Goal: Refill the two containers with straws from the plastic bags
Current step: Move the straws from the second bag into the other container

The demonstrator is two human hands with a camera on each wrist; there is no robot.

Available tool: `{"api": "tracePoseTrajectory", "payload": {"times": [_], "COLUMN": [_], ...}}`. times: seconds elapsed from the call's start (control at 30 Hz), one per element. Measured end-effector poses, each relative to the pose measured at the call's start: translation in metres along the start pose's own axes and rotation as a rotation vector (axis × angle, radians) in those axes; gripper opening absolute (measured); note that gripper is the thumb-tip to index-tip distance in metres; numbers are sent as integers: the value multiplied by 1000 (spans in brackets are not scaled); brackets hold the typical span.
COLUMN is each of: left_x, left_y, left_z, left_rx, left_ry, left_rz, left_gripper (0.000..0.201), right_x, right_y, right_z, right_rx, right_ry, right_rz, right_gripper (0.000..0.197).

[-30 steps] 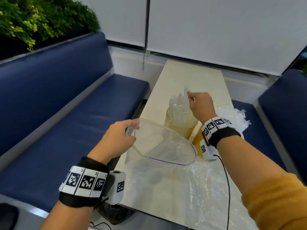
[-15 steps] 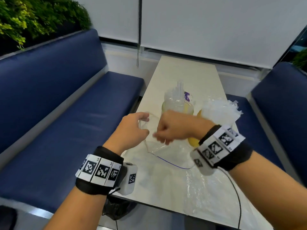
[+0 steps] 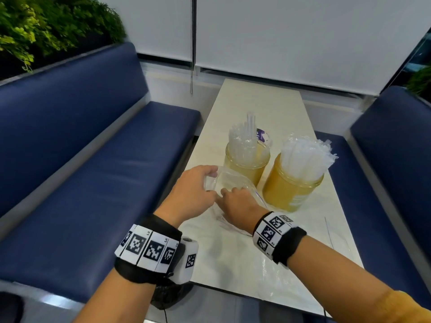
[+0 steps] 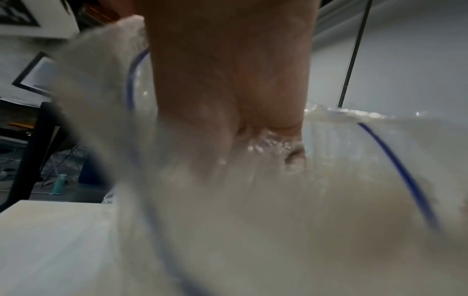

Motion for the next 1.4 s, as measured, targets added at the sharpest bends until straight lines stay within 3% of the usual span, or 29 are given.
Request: {"api": "tracePoseTrajectory", "payload": {"times": [0.2,0.37,0.57,0.73,0.83,0.97,1.17,1.3,1.37,1.4], "left_x": [4,6,-1,-6,0,5,5,0,-4,-4], "left_y": [0,-1,-1,-2,-6,-13,-16,-20,-21,-20], "left_z": [3,6,14,26,33,36,35,41,42,41], "left_rx": [3,-15,-5,103,234,392,414,449,458,462], "left_ry": [-15,-19,-96,-227,-302,-334,-88,63,111,122], "left_rz": [33,46,104,105,149,186,184,177,148,128], "left_gripper": [64,63,84,95,75,30,26,29,31,33], "right_x": [9,17,32,43,46,50,67,45,40,38], "right_y": [3,9,26,45,55,64,73,54,50,48], "right_z": [-22,-42,-79,-118,-140,-158,-159,-140,-132,-127], "right_rx": [-6,-101,-135,-30,33,181,566,872,1037,1073], "right_ry": [-41,-173,-229,-206,-152,-187,-668,-793,-1022,-1160], "right_rz": [17,74,93,80,62,30,86,129,148,156], "right_gripper": [43,55,52,64,57,48,57,36,27,34]}}
Point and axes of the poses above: each hand's wrist, its own y-axis away from the middle knuckle, its own z-axis out of the palm, x = y × z, the point moved 1 cm from there along -y, towards the middle knuckle, and after that the axes turned 2 degrees about z, right-handed, at the moved point
